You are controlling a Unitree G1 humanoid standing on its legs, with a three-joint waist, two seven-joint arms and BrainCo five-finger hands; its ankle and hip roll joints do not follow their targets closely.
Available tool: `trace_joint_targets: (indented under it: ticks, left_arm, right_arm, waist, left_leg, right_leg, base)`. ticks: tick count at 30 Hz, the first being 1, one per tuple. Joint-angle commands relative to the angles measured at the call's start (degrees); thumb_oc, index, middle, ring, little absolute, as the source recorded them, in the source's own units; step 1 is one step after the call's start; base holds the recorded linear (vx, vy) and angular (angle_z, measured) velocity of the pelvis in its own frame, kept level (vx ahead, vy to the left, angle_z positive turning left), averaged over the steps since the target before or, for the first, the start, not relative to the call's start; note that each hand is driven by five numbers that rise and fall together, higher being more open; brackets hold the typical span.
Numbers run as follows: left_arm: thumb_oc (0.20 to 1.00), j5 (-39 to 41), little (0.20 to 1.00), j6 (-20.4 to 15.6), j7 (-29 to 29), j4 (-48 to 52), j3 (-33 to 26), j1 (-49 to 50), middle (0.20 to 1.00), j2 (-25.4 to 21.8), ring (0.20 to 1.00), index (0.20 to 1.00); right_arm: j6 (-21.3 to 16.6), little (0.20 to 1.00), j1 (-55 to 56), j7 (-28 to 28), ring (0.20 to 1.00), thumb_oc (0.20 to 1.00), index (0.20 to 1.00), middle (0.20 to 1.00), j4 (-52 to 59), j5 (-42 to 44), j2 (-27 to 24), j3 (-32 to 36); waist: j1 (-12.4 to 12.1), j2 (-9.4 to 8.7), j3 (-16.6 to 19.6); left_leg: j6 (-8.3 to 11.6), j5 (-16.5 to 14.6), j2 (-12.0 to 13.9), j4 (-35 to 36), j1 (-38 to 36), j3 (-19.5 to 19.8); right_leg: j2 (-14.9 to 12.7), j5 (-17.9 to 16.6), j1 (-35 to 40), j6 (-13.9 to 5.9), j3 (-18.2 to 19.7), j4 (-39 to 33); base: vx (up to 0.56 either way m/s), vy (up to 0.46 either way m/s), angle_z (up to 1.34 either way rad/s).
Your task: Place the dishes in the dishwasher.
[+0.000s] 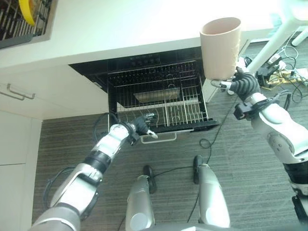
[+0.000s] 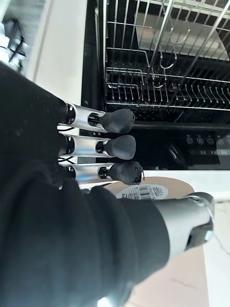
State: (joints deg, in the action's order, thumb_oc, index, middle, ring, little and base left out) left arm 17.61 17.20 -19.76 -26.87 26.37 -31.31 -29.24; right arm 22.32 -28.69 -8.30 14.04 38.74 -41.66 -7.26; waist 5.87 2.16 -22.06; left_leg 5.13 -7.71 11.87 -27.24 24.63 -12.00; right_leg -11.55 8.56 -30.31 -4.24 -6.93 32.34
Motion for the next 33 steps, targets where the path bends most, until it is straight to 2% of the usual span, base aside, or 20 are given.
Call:
trace_joint_targets:
  ticks: [1,2,3,4,6,7,9,11,13,16,19,24,33]
  left_arm:
    - [1.000,8.54,1.000,13.81,-0.29,3.78,5.31,23.52,1.000,2.90,1.000,1.000]
    - [1.000,8.99,1.000,13.64,-0.12,7.71,4.66,23.65,1.000,1.66,1.000,1.000]
    - [1.000,9.87,1.000,15.22,0.18,12.01,3.75,23.85,1.000,0.47,1.000,1.000]
    - [1.000,12.25,1.000,14.74,0.42,21.28,1.64,24.73,1.000,-2.13,1.000,1.000]
    - [1.000,14.86,1.000,14.97,0.69,29.97,-0.90,25.66,1.000,-4.27,1.000,1.000]
    - [1.000,16.82,1.000,12.14,0.86,37.69,-3.25,26.55,1.000,-6.61,1.000,1.000]
    - [1.000,18.29,1.000,8.31,0.42,43.10,-6.03,26.90,1.000,-8.87,1.000,1.000]
    - [1.000,23.46,1.000,3.69,0.70,47.79,-9.81,25.99,1.000,-11.64,1.000,1.000]
    - [1.000,27.01,1.000,1.25,0.35,49.86,-12.27,25.05,1.000,-12.70,1.000,1.000]
    - [1.000,34.80,1.000,-4.88,0.44,52.13,-17.01,22.11,1.000,-12.49,1.000,1.000]
    - [1.000,38.99,1.000,-7.01,0.53,52.81,-20.18,19.98,1.000,-11.21,1.000,1.000]
    - [1.000,44.89,1.000,-8.31,0.68,52.70,-24.30,16.52,1.000,-8.26,1.000,1.000]
    - [1.000,48.27,1.000,-10.91,1.11,52.42,-25.85,13.78,1.000,-7.20,1.000,1.000]
  right_arm:
    - [-1.26,0.200,-6.12,0.95,0.200,0.200,0.200,0.200,6.03,1.77,-2.38,5.75]
    - [-1.05,0.200,-5.46,1.04,0.200,0.200,0.200,0.200,6.12,1.95,-2.92,6.01]
    - [-1.21,0.200,-4.65,1.07,0.200,0.200,0.200,0.200,6.17,2.18,-3.58,6.34]
    - [-1.90,0.200,-2.61,0.72,0.200,0.200,0.200,0.200,6.37,2.40,-4.98,6.88]
    - [-2.91,0.200,-0.12,0.59,0.200,0.200,0.200,0.200,6.92,2.09,-6.03,7.58]
    - [-4.70,0.200,3.35,0.88,0.200,0.200,0.200,0.200,7.80,1.19,-6.56,8.41]
    - [-6.31,0.200,6.76,1.16,0.200,0.200,0.200,0.200,8.87,0.76,-7.23,9.16]
    - [-7.73,0.200,9.96,1.34,0.200,0.200,0.200,0.200,9.66,-0.19,-7.39,9.84]
    - [-8.38,0.200,11.63,1.78,0.200,0.200,0.200,0.200,9.86,-0.98,-6.90,10.26]
    - [-8.00,0.200,12.98,2.87,0.200,0.200,0.200,0.200,9.70,-2.94,-4.74,10.45]
    - [-6.13,0.200,13.30,3.38,0.200,0.200,0.200,0.200,9.65,-3.93,-2.89,10.72]
    - [-2.93,0.200,11.51,3.85,0.200,0.200,0.200,0.200,7.43,-5.73,0.70,9.78]
    - [-0.45,0.200,8.63,2.70,0.200,0.200,0.200,0.200,2.43,-5.19,3.35,6.98]
  waist:
    - [-0.48,-2.68,-7.12]
    - [-0.52,-2.46,-7.18]
    - [-0.58,-2.26,-7.26]
    - [-0.68,-1.85,-7.47]
    - [-0.83,-1.41,-7.67]
    - [-0.84,-1.09,-7.73]
    - [-0.82,-0.89,-7.73]
    - [-0.76,-0.89,-7.73]
    - [-0.78,-1.01,-7.54]
    - [-0.87,-1.41,-7.01]
    - [-1.08,-1.82,-6.52]
    - [-2.05,-2.64,-5.46]
    - [-3.50,-3.14,-4.70]
  left_leg:
    - [0.12,1.80,3.09,-0.70,0.13,1.98]
    - [0.08,1.85,3.06,-0.71,0.14,2.03]
    - [0.03,1.94,3.04,-0.65,0.09,2.05]
    - [-0.02,2.19,3.05,-0.39,-0.20,1.94]
    - [-0.18,2.35,2.99,0.03,-0.69,1.73]
    - [-0.22,2.51,2.98,0.25,-0.95,1.63]
    - [-0.26,2.73,3.06,0.48,-1.24,1.42]
    - [-0.22,3.01,3.24,0.65,-1.64,1.10]
    - [-0.19,3.05,3.35,0.67,-1.77,1.00]
    - [0.01,2.89,3.58,0.33,-1.87,0.91]
    - [0.13,2.66,3.69,-0.02,-1.80,1.05]
    - [0.31,2.50,3.76,0.12,-2.14,1.26]
    - [0.30,2.39,3.58,-0.14,-1.99,1.93]
  right_leg:
    - [-1.66,-3.10,1.44,-1.93,2.00,-2.36]
    - [-1.73,-3.12,1.49,-1.93,2.03,-2.38]
    - [-1.80,-3.16,1.60,-1.92,2.00,-2.43]
    - [-1.92,-3.25,2.07,-1.93,1.90,-2.74]
    - [-2.04,-3.26,2.65,-1.94,1.73,-3.07]
    - [-2.15,-3.40,3.05,-1.98,1.68,-3.29]
    - [-2.29,-3.52,3.38,-1.99,1.64,-3.43]
    - [-2.45,-3.58,3.86,-1.96,1.63,-3.56]
    - [-2.54,-3.46,4.05,-1.91,1.51,-3.54]
    - [-2.67,-3.04,4.29,-1.75,1.40,-3.18]
    - [-2.66,-2.64,4.21,-1.54,1.37,-2.68]
    - [-2.76,-2.33,4.34,-1.31,0.88,-2.37]
    - [-3.28,-2.34,4.18,-1.23,0.48,-1.81]
  base:
    - [0.02,0.100,0.01]
    - [0.01,0.065,-0.03]
    - [0.00,0.062,-0.01]
    - [0.00,0.062,-0.01]
    - [0.00,0.057,0.03]
    - [0.01,0.048,0.03]
    - [0.00,0.034,0.09]
    - [0.00,0.005,0.03]
    - [0.00,-0.006,0.02]
    - [0.02,-0.020,0.06]
    - [0.03,-0.037,0.04]
    - [0.03,-0.045,0.00]
    - [0.01,-0.016,0.01]
